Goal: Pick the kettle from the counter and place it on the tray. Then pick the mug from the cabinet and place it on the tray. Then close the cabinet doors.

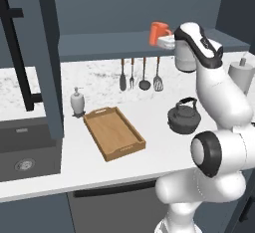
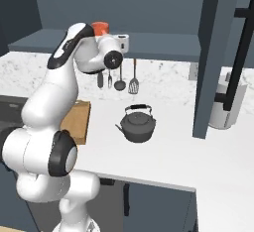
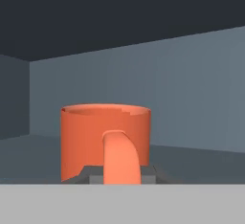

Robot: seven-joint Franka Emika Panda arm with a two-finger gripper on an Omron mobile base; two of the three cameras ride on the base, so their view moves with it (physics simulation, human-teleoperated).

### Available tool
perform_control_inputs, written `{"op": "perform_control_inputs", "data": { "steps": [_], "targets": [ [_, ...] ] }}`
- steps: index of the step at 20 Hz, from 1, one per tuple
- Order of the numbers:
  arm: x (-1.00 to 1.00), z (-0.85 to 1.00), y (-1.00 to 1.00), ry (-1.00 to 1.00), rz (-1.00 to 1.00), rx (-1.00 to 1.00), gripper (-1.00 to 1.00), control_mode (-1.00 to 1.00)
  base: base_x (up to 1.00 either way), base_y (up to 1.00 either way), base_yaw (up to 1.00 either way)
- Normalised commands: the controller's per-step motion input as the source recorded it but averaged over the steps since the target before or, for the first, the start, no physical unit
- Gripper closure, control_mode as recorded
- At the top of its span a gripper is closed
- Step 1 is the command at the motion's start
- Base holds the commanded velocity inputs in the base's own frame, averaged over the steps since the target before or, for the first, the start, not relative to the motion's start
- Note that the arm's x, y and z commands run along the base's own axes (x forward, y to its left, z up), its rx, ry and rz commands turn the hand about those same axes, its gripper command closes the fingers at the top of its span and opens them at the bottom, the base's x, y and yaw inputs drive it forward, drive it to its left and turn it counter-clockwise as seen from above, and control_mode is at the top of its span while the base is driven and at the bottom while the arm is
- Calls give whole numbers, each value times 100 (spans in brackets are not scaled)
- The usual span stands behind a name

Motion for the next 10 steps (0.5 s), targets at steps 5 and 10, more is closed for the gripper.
{"op": "perform_control_inputs", "data": {
  "steps": [5,10],
  "targets": [
    [-87,-2,42,0,-1,0,100,-100,0,0,0],
    [-84,-5,59,0,-4,0,100,-100,0,0,0]
  ]
}}
